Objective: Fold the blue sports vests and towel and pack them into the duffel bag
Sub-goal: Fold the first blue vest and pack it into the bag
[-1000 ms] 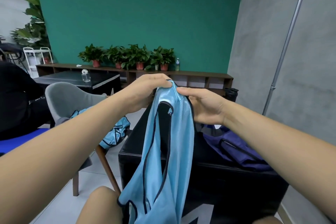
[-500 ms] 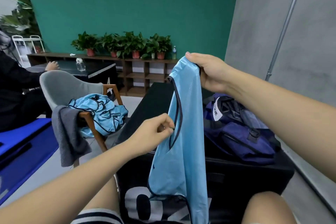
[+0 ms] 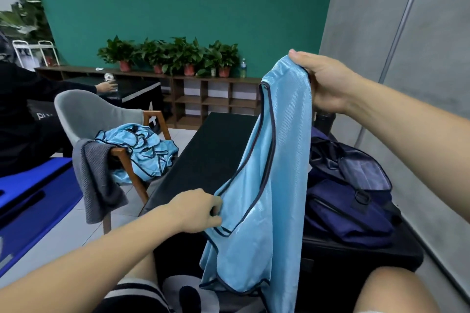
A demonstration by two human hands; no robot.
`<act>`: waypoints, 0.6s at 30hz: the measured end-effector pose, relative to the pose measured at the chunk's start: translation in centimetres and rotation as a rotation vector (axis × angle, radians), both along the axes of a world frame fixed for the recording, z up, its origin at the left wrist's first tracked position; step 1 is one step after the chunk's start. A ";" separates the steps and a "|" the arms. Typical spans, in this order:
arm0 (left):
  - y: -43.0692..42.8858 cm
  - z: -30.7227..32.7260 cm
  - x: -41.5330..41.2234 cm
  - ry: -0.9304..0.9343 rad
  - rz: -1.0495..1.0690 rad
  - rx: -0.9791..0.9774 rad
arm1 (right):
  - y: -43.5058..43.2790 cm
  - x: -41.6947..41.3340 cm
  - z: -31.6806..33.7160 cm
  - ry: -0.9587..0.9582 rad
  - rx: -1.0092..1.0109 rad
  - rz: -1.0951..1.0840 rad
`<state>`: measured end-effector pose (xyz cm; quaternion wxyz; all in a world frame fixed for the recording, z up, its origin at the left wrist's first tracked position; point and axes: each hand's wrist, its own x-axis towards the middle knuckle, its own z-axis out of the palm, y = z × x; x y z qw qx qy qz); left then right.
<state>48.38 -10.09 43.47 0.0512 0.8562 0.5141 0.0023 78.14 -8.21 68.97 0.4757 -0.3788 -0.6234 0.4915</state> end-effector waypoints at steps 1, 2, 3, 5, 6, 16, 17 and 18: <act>0.1 0.6 -0.8 0.004 0.024 0.005 | 0.0 0.2 0.0 0.010 0.003 -0.009; 0.2 1.1 -1.7 0.007 0.050 0.007 | 0.1 0.4 -0.1 0.024 0.004 -0.020; 0.5 1.7 -2.7 0.009 0.080 0.008 | 0.1 0.6 -0.1 0.040 0.002 -0.032; 1.0 2.8 -4.7 0.029 0.144 0.013 | 0.2 1.0 -0.3 0.066 -0.003 -0.051; 1.3 3.4 -5.8 0.045 0.173 0.021 | 0.3 1.2 -0.4 0.068 -0.005 -0.061; 3.2 10.9 -13.0 -0.110 0.270 0.287 | 1.1 2.1 -1.2 0.096 0.031 -0.124; 3.2 11.8 -13.4 -0.157 0.252 0.328 | 0.9 2.1 -1.1 0.097 0.038 -0.127; 3.1 12.9 -13.9 -0.198 0.237 0.365 | 0.6 2.2 -1.1 0.097 0.043 -0.132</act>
